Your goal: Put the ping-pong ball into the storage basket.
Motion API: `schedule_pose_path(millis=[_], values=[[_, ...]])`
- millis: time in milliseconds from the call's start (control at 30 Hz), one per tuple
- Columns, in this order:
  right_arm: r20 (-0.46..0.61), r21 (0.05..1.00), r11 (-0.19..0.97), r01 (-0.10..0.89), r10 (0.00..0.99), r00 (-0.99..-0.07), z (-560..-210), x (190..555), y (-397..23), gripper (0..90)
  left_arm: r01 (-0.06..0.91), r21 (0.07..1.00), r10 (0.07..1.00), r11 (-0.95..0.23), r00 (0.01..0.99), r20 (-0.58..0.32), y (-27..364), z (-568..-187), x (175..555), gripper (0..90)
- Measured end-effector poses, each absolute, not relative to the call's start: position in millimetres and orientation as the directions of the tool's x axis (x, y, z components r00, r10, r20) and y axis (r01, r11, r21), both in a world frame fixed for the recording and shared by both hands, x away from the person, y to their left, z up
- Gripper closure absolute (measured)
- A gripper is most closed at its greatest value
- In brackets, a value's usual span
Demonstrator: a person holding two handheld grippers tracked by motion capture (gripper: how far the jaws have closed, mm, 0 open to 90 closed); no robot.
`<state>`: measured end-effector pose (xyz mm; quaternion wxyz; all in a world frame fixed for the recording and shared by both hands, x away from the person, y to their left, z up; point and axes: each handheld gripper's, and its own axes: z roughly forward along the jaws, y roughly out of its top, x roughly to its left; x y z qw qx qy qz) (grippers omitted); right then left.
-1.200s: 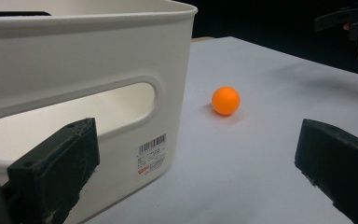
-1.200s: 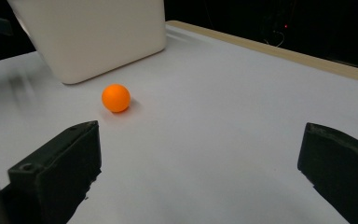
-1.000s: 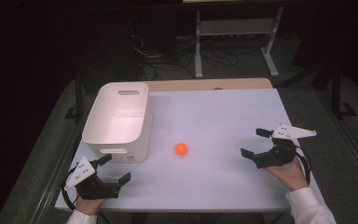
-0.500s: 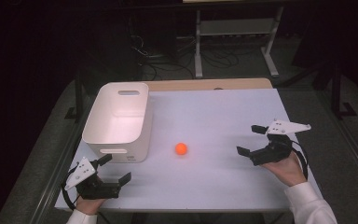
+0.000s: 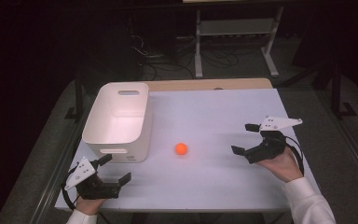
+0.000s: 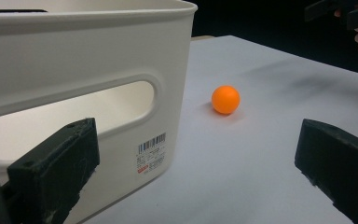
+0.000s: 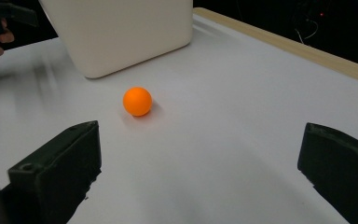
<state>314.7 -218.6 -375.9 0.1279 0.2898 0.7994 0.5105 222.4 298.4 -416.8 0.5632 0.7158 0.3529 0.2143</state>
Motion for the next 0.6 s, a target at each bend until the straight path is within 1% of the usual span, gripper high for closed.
schedule_pose_path(millis=[600], values=[[0.081, 0.870, 0.373, 0.323, 0.539, -0.838, -360, 328, -195, 0.0, 0.262, 0.958, 0.741, -0.120, 0.666, -0.089, 297, -417, 223, 0.0]])
